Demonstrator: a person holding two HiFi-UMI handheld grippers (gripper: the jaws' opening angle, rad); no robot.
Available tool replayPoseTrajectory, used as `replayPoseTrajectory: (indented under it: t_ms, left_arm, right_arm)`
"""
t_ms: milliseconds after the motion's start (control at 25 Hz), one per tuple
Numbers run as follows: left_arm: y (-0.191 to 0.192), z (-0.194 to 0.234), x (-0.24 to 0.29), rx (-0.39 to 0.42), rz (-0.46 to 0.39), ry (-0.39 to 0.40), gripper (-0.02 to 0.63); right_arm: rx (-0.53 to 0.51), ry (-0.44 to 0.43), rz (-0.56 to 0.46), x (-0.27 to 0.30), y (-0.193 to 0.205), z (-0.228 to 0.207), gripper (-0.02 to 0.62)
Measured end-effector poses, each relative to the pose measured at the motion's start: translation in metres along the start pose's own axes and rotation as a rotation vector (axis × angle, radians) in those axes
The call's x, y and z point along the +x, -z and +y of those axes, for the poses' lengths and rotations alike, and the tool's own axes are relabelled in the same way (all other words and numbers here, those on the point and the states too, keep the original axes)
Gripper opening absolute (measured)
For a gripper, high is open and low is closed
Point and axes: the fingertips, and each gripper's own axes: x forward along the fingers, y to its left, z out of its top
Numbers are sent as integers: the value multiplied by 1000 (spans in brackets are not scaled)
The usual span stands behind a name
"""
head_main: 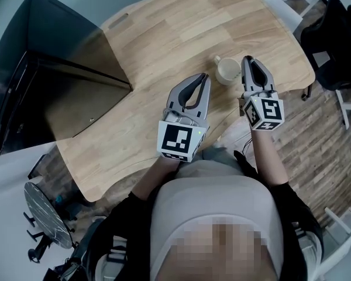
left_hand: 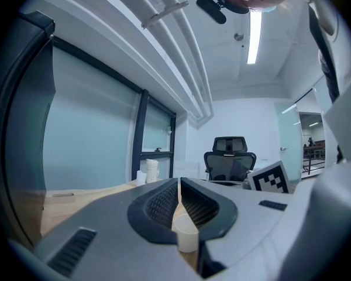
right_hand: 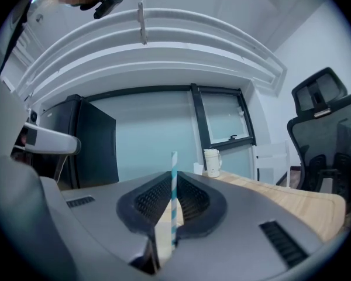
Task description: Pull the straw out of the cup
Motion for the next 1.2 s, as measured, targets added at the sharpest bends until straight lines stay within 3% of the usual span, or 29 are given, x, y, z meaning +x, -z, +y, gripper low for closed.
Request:
replayPoseTrajectory:
  t_ms: [680, 1200]
  left_arm:
    - [-7, -32, 17, 23, -21, 3, 18]
    - [-17, -66, -3, 58, -44, 49, 18]
  right_arm:
    - [-35, -74, -196, -56, -85, 19, 43]
    - [-82, -92, -212, -100, -90, 40, 43]
